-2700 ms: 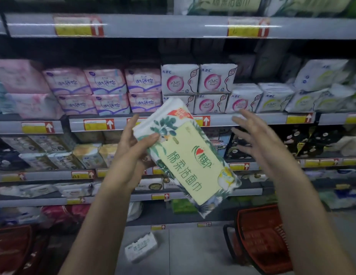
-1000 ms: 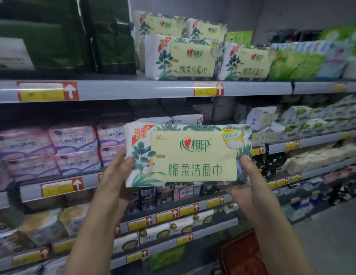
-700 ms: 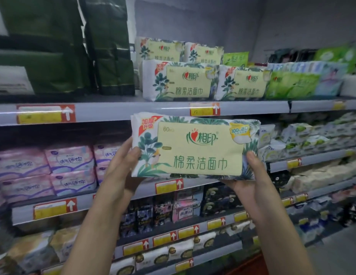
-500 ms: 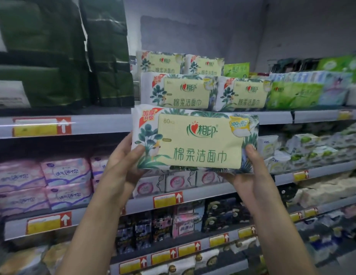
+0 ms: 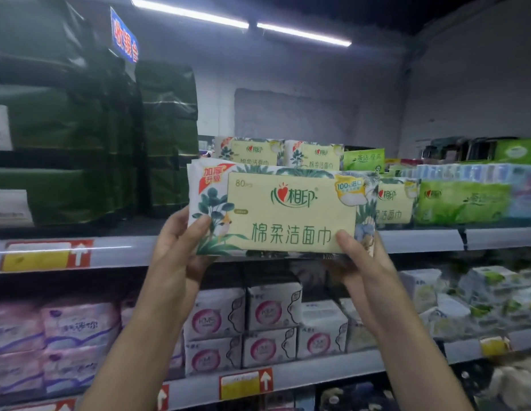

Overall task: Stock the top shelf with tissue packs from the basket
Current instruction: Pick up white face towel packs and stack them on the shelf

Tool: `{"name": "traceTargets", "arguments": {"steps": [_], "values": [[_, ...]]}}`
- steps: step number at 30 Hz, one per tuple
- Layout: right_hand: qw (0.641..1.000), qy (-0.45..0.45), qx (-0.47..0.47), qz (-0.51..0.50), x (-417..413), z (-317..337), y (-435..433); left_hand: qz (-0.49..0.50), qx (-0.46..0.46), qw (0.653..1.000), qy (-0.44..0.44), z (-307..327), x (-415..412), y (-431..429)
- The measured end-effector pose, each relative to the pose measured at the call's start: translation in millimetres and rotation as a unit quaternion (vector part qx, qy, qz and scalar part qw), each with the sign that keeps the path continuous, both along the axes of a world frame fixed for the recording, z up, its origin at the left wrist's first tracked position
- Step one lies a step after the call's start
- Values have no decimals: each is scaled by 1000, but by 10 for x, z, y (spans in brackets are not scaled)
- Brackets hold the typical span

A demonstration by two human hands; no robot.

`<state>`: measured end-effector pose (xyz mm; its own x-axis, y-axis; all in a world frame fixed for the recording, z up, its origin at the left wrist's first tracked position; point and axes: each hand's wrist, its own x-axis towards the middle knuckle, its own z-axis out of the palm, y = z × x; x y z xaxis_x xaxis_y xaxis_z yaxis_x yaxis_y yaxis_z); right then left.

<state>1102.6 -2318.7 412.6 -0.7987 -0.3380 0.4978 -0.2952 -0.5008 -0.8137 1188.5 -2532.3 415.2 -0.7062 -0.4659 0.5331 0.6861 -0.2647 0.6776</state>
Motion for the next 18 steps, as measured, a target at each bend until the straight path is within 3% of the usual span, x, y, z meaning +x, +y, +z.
{"name": "traceTargets", "arguments": {"steps": [13,18], "values": [[978,140,99,-121,-475,760,-129,125,-170,977,16,792,-346,-196],[968,155,140,-137,-719,1001,-163,154,-205,967,0,1006,-491,-257]]}}
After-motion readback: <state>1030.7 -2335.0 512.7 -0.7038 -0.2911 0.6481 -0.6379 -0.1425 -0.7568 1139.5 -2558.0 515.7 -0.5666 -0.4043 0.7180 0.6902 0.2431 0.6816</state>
